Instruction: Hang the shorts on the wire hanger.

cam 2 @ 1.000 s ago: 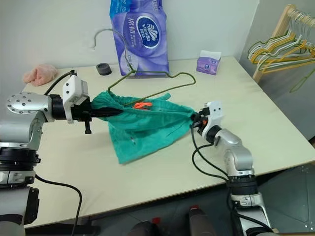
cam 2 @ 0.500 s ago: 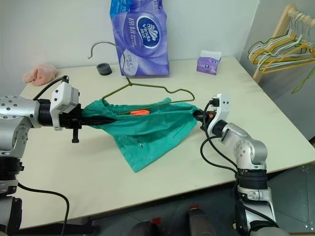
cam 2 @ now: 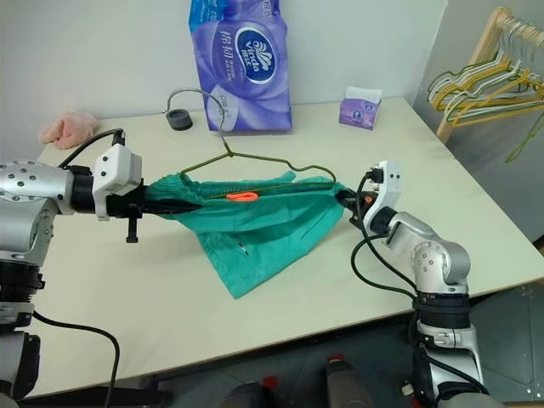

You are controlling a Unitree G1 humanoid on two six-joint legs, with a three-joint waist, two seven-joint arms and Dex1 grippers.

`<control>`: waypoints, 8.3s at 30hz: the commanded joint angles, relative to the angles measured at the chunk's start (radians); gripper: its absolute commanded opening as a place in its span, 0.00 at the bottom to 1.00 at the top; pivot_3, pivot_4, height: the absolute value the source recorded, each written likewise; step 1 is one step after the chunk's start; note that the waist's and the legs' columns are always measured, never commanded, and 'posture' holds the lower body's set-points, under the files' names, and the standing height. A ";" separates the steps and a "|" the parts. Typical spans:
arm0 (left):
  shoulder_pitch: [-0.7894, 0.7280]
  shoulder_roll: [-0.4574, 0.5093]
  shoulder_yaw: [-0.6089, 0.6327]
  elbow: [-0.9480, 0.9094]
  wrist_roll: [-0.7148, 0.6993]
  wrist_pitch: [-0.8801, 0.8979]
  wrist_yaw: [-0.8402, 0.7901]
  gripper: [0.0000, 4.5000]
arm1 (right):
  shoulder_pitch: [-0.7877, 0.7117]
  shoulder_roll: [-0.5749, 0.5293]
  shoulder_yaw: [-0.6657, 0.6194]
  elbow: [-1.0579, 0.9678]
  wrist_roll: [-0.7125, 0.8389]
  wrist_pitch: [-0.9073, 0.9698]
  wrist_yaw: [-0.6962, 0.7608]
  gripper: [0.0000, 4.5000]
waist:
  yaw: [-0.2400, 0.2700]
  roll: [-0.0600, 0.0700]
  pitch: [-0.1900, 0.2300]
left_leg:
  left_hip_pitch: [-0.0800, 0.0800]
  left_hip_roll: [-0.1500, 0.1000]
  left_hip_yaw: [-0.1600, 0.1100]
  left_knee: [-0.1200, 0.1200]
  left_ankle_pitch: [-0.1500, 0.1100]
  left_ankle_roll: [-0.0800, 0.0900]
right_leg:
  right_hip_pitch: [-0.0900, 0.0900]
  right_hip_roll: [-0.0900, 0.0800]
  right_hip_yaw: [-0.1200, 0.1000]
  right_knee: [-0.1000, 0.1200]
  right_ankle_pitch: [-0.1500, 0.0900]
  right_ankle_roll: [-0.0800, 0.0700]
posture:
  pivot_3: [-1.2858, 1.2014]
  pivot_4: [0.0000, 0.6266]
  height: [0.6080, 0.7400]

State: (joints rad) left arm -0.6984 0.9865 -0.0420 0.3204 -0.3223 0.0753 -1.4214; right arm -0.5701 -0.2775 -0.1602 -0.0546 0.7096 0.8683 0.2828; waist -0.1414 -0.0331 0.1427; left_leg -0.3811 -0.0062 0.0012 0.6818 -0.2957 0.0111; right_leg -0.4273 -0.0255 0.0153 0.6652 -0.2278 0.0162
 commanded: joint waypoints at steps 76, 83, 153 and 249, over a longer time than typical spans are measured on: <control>-0.072 0.172 -0.073 0.246 0.103 -0.070 -0.027 0.00 | 0.076 -0.235 -0.144 -0.045 0.036 -0.019 -0.137 0.00 | 0.000 0.000 0.000 | -0.001 0.001 0.000 0.000 0.000 0.000 | 0.000 0.002 0.000 -0.001 0.000 0.000 | 0.44 0.16 1.00; -0.061 0.194 -0.092 0.263 0.153 -0.103 -0.015 0.00 | 0.069 -0.253 -0.144 -0.066 0.038 -0.018 -0.122 0.00 | 0.000 0.000 0.000 | -0.001 0.001 0.000 0.000 0.000 0.000 | 0.000 0.002 0.000 -0.001 0.000 0.000 | 0.44 0.16 1.00; 0.044 0.002 -0.068 -0.142 0.126 0.064 0.006 0.00 | -0.226 -0.357 0.537 -0.151 -0.466 -0.187 0.540 0.99 | -0.002 0.000 0.000 | -0.001 0.001 0.001 0.000 0.000 0.000 | -0.002 0.002 0.000 0.000 0.000 0.000 | 0.44 0.15 1.00; -0.461 -0.709 -0.148 -0.216 -0.199 0.459 0.215 1.00 | -0.284 -0.480 -0.776 -0.009 -0.496 0.716 -0.212 0.11 | -0.093 0.028 0.010 | 0.005 -0.003 0.015 -0.004 -0.004 0.005 | 0.006 0.007 0.018 -0.005 -0.008 0.013 | 0.38 0.27 1.00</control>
State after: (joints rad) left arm -1.1297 0.2799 -0.2069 0.0989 -0.5123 0.5444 -1.1922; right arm -0.8225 -0.7587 -0.9184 -0.0076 0.2132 1.5850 0.0714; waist -0.2343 -0.0051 0.1529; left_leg -0.3756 -0.0094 0.0169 0.6776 -0.2993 0.0158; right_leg -0.4218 -0.0184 0.0332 0.6601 -0.2354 0.0297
